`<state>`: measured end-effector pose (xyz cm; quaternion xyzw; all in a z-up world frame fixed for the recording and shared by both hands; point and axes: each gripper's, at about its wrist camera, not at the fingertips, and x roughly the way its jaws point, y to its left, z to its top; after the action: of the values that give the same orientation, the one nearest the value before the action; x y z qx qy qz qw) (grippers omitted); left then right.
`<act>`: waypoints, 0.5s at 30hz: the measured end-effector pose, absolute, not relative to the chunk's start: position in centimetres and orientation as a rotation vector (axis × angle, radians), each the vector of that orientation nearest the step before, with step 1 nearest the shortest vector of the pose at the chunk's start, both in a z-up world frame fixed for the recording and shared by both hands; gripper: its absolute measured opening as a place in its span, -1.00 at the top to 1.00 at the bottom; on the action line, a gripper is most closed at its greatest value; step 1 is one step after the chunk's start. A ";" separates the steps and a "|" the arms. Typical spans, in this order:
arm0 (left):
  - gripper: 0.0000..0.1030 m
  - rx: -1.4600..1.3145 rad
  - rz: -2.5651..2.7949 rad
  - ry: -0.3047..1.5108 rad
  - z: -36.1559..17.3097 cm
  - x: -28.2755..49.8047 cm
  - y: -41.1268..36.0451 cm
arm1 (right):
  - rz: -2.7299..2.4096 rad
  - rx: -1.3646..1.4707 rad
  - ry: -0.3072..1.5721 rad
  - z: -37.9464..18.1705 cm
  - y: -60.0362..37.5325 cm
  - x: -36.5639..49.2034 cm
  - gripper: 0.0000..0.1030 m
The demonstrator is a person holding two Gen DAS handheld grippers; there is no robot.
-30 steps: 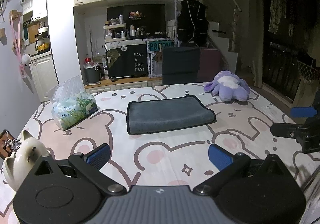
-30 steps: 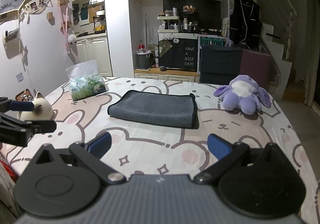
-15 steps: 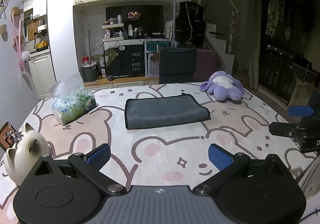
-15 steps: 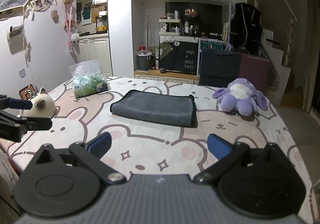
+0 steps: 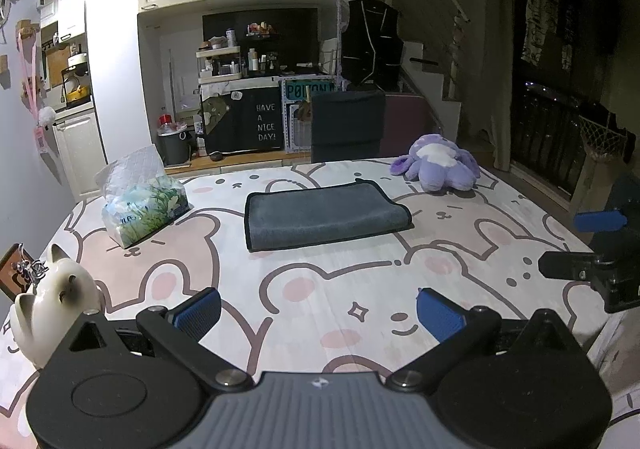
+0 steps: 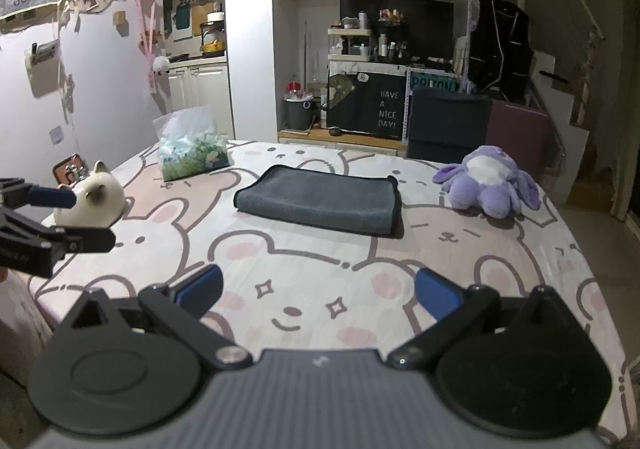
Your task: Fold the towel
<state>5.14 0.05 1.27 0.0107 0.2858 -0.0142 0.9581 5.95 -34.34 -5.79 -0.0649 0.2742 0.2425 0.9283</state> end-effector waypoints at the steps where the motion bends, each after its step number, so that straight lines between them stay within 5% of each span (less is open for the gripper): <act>1: -0.99 0.021 -0.031 0.580 1.2 5.0 0.0 | 0.499 -0.135 0.561 -5.8 -34.3 5.8 -0.99; 15: -0.99 0.010 -0.057 0.590 0.9 4.0 0.0 | 0.509 -0.126 0.577 -6.0 -34.8 4.8 -0.99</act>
<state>4.00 0.04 0.94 0.0047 0.2905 -0.0280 0.9565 4.76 -34.85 -5.97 -0.0613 0.2814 0.2483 0.9249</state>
